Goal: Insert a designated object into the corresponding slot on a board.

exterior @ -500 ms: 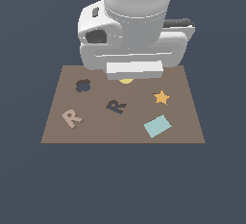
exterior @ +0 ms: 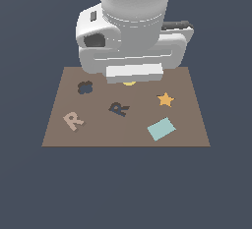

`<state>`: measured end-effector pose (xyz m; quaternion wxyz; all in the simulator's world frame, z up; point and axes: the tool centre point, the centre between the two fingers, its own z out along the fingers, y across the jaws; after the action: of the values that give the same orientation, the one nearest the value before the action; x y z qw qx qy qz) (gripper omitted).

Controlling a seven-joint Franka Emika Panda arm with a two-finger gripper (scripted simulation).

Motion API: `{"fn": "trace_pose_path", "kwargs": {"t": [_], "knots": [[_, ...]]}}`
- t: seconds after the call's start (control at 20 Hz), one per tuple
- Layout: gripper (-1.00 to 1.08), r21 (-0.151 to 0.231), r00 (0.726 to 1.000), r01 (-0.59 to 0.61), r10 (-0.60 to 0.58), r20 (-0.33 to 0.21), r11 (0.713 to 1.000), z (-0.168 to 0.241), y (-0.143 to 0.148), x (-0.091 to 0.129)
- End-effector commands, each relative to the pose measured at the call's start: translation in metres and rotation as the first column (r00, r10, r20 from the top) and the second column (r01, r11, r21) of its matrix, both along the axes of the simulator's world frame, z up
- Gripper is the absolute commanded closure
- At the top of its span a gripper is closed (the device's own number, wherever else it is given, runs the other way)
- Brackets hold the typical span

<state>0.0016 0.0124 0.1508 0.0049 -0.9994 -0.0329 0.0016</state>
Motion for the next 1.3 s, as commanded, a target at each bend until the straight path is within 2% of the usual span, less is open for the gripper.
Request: {"fn": "trace_pose_path", "kwargs": {"t": [0.0,0.35,0.65,0.9,1.25], "knots": [[-0.92,0.0,1.0,-0.019,0.019,0.0,1.0,-0.003,-0.006,0.0],[-0.92,-0.001,0.994,-0.108,0.108,0.001,0.994,-0.016,-0.03,0.002],[-0.92,-0.002,0.975,-0.222,0.222,0.002,0.975,-0.033,-0.061,0.008],[-0.92,-0.004,0.942,-0.336,0.336,0.003,0.942,-0.051,-0.092,0.019],[-0.92,-0.006,0.877,-0.48,0.48,0.003,0.877,-0.074,-0.13,0.039]]}}
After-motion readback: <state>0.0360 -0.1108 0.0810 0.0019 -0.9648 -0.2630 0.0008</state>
